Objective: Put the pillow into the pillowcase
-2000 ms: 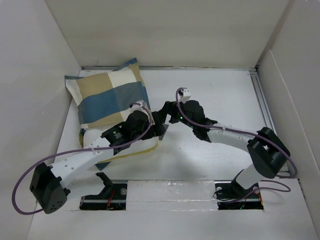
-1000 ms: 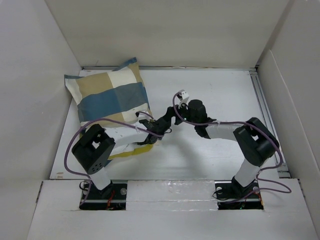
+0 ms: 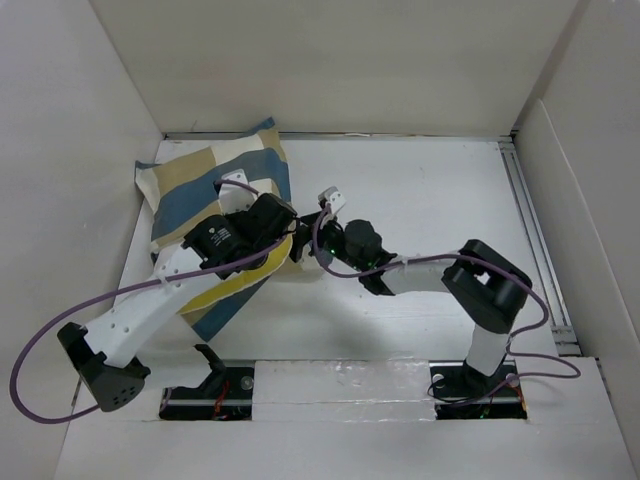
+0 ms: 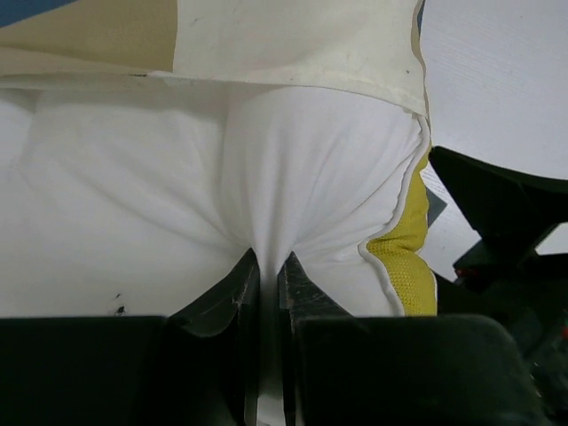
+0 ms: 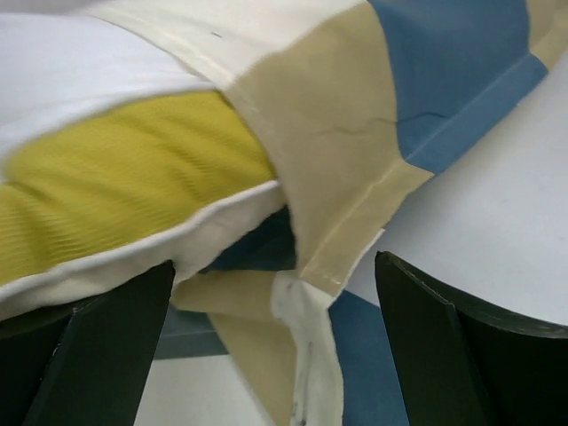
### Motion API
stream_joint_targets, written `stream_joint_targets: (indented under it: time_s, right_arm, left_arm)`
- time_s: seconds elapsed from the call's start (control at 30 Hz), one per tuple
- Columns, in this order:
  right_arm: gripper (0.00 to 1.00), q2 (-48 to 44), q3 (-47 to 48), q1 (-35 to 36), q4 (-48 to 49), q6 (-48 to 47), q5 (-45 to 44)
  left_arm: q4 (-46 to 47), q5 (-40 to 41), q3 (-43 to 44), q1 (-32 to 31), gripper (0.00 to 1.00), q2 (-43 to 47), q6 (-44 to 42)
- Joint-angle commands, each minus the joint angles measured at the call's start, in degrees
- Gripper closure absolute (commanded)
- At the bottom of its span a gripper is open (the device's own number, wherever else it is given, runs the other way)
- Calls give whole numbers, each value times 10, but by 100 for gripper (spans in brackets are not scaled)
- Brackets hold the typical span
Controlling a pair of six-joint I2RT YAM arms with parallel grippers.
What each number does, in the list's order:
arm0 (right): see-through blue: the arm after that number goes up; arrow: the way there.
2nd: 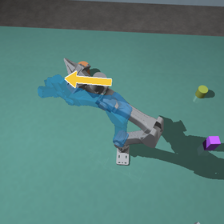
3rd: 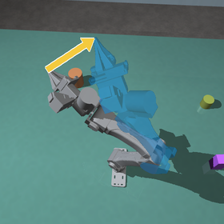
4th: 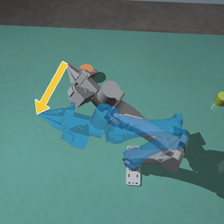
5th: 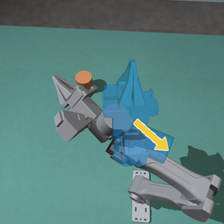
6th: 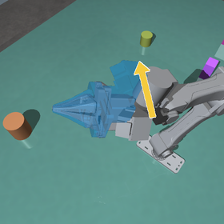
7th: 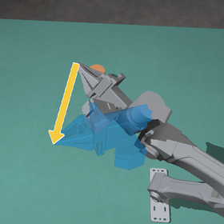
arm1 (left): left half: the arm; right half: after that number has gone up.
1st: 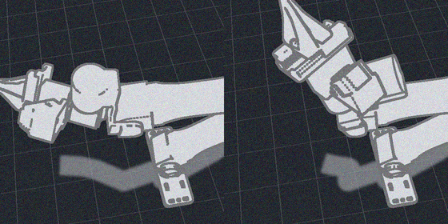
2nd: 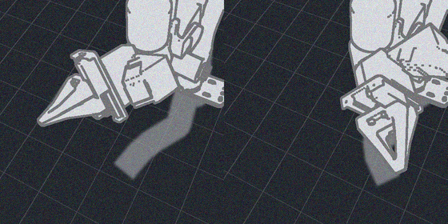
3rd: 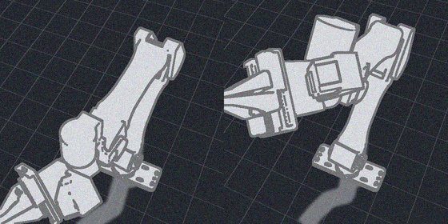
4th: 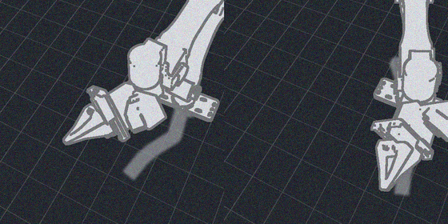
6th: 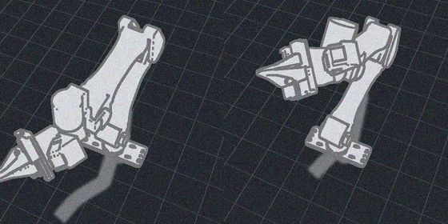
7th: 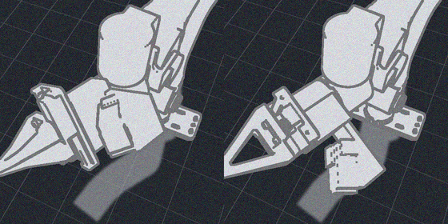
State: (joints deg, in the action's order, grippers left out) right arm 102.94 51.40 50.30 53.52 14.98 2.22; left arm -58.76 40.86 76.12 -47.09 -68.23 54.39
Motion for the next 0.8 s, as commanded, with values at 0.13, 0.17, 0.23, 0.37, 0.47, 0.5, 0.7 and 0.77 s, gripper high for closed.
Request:
stream_joint_targets:
  time_s: [0.13,0.17,0.23,0.37,0.47,0.5,0.7,0.77]
  right_arm:
    - [0,74,106,12,-28,-8,-129]
    - [0,88,111,12,-28,-8,-135]
    - [0,101,133,12,-33,-8,-163]
    - [20,136,180,18,-51,-8,-229]
    - [95,127,169,18,-56,-8,-224]
    - [100,114,154,18,-47,0,-223]
    - [100,-49,71,26,-158,49,-76]
    - [100,-86,65,31,-225,56,-50]
  left_arm:
    - [-34,47,48,-2,100,25,-6]
    - [-39,47,48,-2,100,25,-6]
    - [-39,47,48,-2,100,31,-6]
    - [-26,41,36,-2,100,31,-6]
    - [8,28,11,-2,100,36,-11]
    - [24,28,-18,-2,100,36,-11]
    - [250,-31,-150,16,100,3,-67]
    - [317,-53,-176,31,100,-36,-77]
